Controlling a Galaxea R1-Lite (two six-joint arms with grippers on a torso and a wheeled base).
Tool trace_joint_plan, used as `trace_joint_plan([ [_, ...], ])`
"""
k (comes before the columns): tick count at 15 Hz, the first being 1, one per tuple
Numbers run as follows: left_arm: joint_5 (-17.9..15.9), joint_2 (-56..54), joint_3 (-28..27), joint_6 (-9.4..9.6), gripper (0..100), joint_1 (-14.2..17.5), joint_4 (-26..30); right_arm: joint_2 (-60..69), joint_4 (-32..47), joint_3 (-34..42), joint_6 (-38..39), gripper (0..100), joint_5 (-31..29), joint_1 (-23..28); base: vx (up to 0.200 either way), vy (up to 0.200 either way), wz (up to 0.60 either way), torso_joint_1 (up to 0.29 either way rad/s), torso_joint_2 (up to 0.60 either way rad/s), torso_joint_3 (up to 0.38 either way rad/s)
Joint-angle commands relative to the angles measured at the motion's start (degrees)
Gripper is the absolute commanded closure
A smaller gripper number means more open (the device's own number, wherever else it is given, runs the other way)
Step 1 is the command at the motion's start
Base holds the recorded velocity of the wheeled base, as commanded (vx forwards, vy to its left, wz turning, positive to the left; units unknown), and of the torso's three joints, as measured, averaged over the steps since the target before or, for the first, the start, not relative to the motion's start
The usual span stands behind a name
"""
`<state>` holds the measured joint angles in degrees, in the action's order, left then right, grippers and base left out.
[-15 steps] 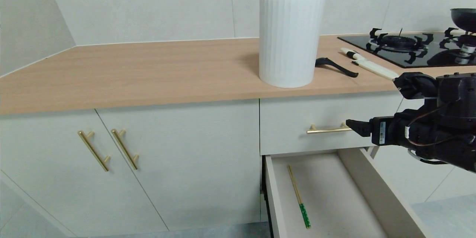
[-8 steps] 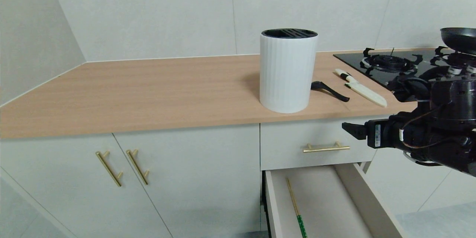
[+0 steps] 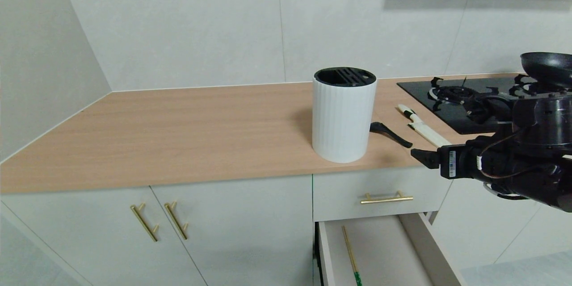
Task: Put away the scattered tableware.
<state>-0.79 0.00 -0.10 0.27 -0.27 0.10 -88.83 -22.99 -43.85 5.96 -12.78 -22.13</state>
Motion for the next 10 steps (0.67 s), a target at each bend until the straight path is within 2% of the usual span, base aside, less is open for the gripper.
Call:
trace_joint_plan([
  [1,0.0,0.0,0.0,0.0,0,0.0,0.0,-0.7,0.0,0.0,0.0,0,0.0,0.0,0.0,0.0,0.0,0.237,-0.51,-0.286],
  [4,0.0,0.0,0.0,0.0,0,0.0,0.0,-2.7,-0.1,-0.4,-0.4,0,0.0,0.2,0.0,0.0,0.0,0.126,-0.27,-0.154],
  [7,0.0,0.0,0.0,0.0,0,0.0,0.0,-5.1,-4.6,-1.8,-2.3,0,0.6,0.7,0.0,0.0,0.0,0.012,-0.02,-0.014],
  [10,0.0,0.0,0.0,0.0,0,0.0,0.0,-7.8,-4.2,-6.7,-3.1,0,2.5,3.4,0.0,0.0,0.0,0.0,0.0,0.0],
])
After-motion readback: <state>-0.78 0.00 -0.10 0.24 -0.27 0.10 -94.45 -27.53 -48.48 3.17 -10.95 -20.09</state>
